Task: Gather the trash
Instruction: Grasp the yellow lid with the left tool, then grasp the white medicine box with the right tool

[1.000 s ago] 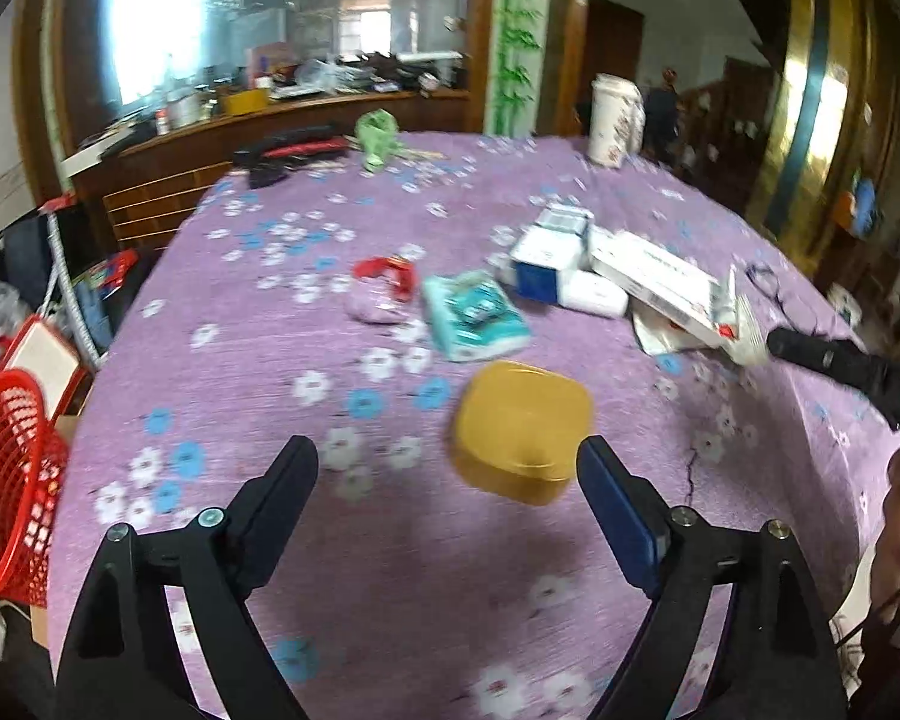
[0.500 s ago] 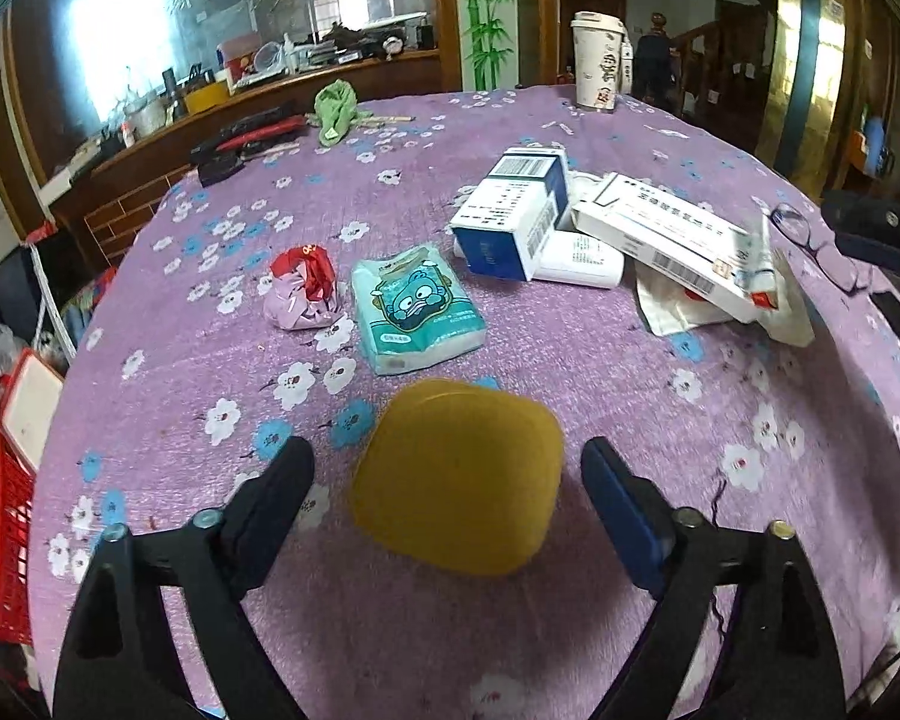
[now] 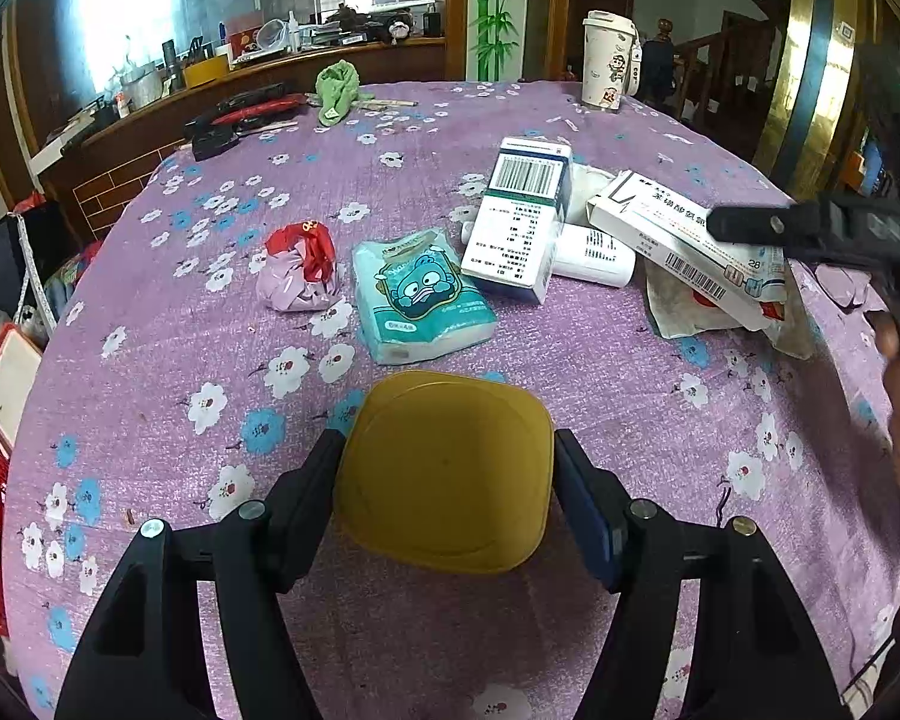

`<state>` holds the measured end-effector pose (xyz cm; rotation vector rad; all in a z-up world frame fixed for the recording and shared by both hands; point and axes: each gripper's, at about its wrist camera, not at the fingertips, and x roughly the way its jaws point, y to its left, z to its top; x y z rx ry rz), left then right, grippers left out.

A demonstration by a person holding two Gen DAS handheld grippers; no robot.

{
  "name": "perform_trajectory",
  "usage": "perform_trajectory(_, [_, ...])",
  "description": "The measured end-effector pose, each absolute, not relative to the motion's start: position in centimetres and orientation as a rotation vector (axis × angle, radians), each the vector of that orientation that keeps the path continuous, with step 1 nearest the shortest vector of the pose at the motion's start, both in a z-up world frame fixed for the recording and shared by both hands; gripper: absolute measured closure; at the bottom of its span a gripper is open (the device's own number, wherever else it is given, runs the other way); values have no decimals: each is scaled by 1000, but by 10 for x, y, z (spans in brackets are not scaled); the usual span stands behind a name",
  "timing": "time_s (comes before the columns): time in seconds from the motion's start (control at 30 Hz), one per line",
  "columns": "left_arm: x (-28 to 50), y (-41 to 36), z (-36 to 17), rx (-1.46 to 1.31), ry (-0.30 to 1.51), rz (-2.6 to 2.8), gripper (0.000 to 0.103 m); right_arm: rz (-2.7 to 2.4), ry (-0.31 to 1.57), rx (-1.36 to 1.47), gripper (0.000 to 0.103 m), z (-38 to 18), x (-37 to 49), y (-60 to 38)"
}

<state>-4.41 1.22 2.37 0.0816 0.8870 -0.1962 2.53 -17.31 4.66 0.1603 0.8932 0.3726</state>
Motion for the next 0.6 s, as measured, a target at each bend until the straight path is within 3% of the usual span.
perform_trajectory(0.27, [-45,11,24,76,888,-197,35,451,893,115,29,48,10,-149])
perform_trajectory(0.43, [-45,11,25,76,887,-192,35,429,931,106,51,36,17,-136])
perform_trajectory(0.6, [-45,11,25,77,887,-192,36,413,917,31,53,36,5,-120])
